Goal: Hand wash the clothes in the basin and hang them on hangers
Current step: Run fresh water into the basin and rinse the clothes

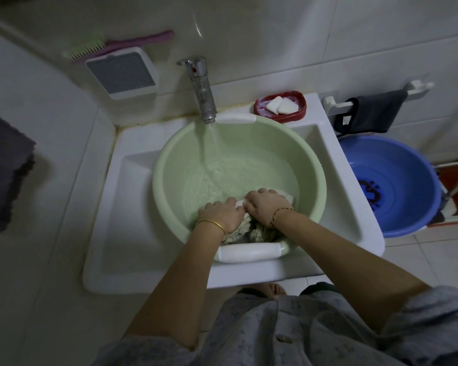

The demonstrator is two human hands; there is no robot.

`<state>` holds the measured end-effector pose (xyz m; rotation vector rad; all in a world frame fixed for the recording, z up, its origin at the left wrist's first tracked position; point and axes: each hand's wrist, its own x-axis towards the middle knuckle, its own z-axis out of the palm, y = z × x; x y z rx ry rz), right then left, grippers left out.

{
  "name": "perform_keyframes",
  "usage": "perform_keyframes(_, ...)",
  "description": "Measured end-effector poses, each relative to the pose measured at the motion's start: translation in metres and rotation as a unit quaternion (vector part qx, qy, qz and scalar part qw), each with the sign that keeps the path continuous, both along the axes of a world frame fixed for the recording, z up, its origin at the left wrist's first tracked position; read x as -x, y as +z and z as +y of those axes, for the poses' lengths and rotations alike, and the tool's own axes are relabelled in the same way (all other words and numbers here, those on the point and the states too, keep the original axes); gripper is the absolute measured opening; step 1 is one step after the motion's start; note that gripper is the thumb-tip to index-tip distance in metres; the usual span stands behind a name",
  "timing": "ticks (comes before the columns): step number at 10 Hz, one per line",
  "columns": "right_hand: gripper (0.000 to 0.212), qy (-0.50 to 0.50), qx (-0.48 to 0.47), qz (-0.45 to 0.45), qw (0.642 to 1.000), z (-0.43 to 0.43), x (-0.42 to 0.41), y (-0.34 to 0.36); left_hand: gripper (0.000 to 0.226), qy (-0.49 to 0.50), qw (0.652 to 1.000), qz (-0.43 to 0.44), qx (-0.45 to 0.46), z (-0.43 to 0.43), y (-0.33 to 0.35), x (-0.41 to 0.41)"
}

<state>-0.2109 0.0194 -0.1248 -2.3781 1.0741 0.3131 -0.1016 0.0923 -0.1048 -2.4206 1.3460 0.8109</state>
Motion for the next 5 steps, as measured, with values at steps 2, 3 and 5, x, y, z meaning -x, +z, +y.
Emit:
perform_keyframes(2, 0.044, -0.003, -0.001, -0.003, 1.0, 0.0005, 0.0007, 0.0002, 0.049, -0.004, 1.0, 0.004, 0.001, 0.0003, 0.0015, 0.0003)
perform_keyframes(3, 0.044, -0.004, 0.002, -0.005, 1.0, 0.0007, 0.001, 0.0009, 0.049, -0.006, 1.0, 0.007, 0.005, 0.001, 0.002, -0.0003)
perform_keyframes(5, 0.043, -0.009, 0.001, -0.005, 1.0, 0.0011, 0.0012, 0.0005, 0.05, -0.013, 1.0, 0.011, 0.011, 0.0021, 0.003, -0.0021)
